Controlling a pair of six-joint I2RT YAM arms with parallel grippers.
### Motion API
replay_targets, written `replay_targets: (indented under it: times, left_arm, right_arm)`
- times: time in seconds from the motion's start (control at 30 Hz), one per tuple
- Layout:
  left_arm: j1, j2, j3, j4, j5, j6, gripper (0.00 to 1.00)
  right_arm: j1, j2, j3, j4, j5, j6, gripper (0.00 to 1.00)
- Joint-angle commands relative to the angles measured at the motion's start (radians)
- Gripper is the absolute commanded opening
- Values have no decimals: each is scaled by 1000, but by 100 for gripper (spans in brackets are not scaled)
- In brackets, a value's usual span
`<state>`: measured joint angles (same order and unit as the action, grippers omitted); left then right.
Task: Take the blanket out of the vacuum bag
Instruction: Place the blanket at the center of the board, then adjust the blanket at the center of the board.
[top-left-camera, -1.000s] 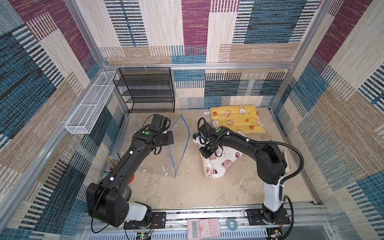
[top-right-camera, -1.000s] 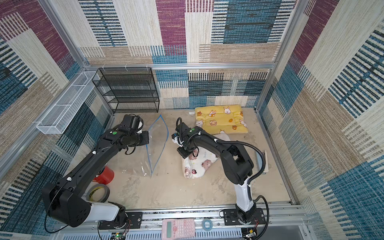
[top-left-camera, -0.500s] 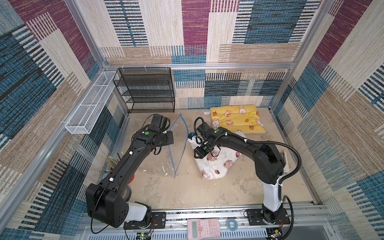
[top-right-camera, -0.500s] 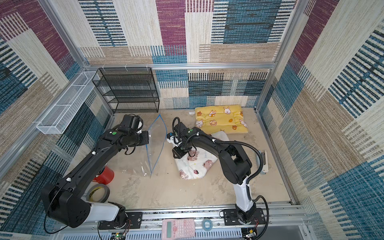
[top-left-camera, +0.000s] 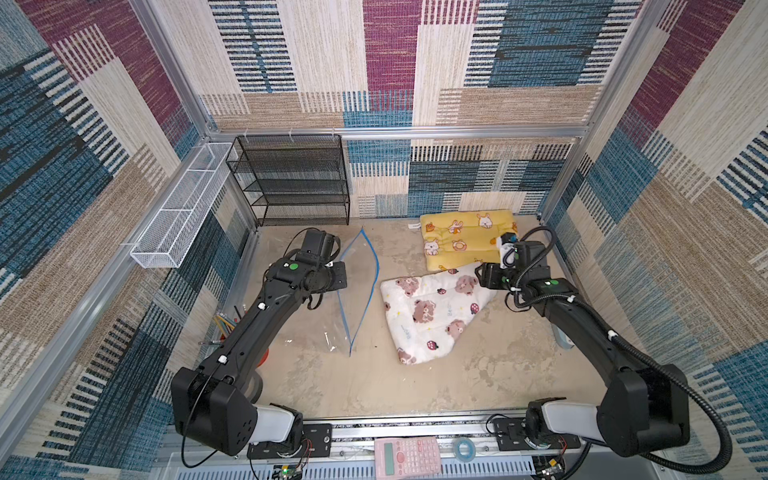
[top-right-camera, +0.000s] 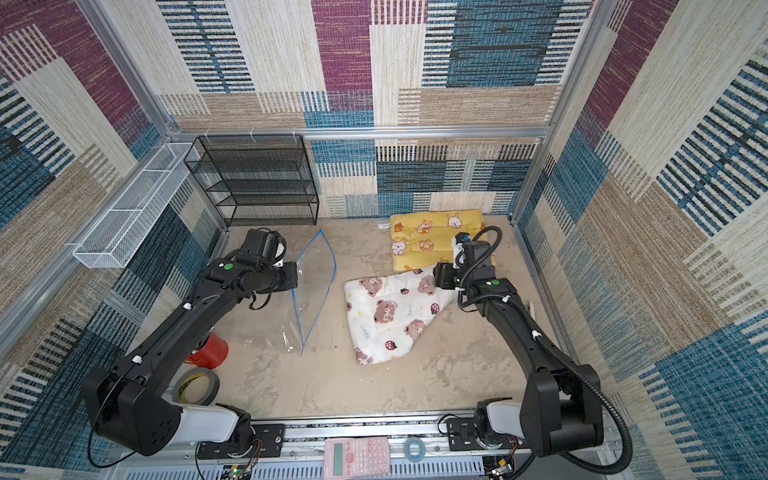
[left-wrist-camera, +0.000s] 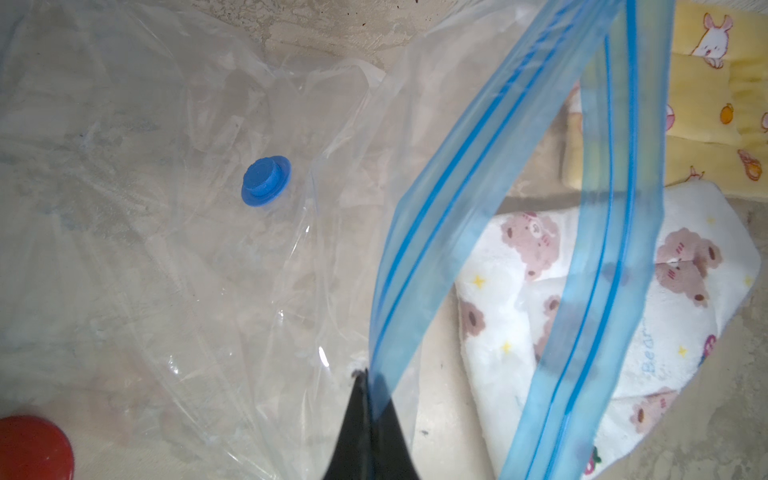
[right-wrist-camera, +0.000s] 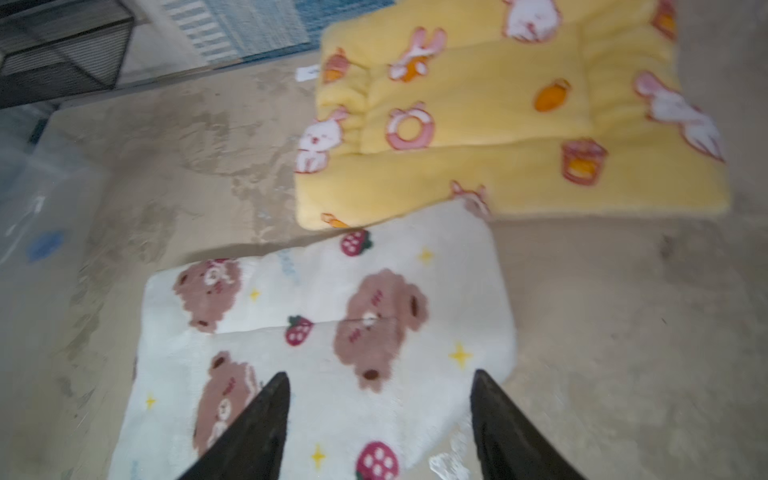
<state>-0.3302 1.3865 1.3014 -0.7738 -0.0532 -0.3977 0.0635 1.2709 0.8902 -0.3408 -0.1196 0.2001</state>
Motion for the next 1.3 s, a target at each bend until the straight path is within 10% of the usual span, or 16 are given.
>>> replay_targets:
  times: [0.0, 0.43, 0.87, 0.97, 1.1, 1.27]
  left_arm:
    - [-1, -1, -1, 8, -2, 12, 0]
    - [-1, 4, -2, 7, 1, 13, 0]
    - [0, -6, -4, 9, 9, 14, 0]
    - [-1, -5, -2, 8, 13, 14, 0]
    - [-1, -12, -4, 10, 13, 13, 0]
    - [0, -20, -4, 12, 15, 12, 0]
  right_arm:
    - [-69, -10, -60, 153, 25, 55, 80]
    - [-115, 285, 25, 206, -276, -59, 80]
    - [-113, 358, 29, 153, -263, -10, 79]
    - [-113, 337, 49, 96, -297, 27, 57]
    - [-70, 264, 150, -118, -267, 111, 4]
    - [54, 173, 335, -504, -52, 211, 0]
